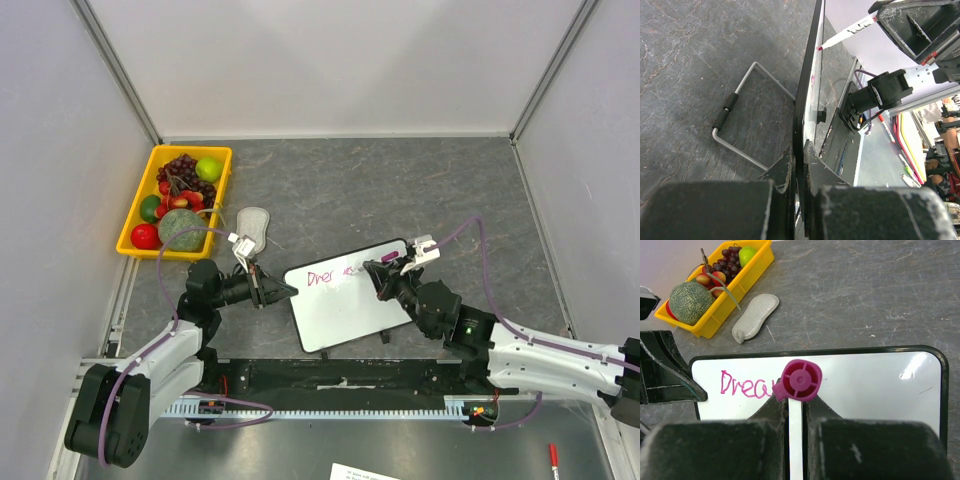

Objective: Write a sentence on the whiteboard

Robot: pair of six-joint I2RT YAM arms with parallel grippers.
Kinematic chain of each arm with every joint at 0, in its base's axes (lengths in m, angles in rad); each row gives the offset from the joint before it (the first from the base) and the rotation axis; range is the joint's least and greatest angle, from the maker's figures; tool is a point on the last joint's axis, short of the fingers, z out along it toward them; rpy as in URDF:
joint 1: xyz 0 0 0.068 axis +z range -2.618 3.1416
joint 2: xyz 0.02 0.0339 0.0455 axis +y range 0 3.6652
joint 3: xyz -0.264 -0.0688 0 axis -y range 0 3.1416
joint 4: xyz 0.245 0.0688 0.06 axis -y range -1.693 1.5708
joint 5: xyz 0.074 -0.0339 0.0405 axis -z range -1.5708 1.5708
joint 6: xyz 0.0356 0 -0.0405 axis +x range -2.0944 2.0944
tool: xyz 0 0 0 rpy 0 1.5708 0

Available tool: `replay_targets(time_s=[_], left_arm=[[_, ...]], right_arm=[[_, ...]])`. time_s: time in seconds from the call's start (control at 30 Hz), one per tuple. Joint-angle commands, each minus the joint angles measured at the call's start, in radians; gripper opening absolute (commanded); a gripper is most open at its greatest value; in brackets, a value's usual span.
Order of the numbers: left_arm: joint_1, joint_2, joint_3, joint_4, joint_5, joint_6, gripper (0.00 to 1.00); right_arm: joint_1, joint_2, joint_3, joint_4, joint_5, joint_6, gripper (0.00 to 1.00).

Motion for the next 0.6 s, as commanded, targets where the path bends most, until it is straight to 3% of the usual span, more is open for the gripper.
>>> replay_targets(time_s=[0.0, 0.3, 0.57], left_arm=[[-0.002, -0.01, -0.008, 0.029, -0.005, 0.067, 0.02], [-0.002, -0.013, -0.007, 0.027, -0.006, 0.069, 0.02], [-0.002, -0.012, -0.007, 0.026, -0.005, 0.067, 0.02]], right_arm=[[-0.004, 0.031, 0.004, 0.034, -0.008, 0.022, 0.0], [-0.011, -0.141, 0.042, -0.021, -0.007, 0.027, 0.0], [-0.025, -0.183, 0.082, -0.084, -0.008, -0.011, 0.0]])
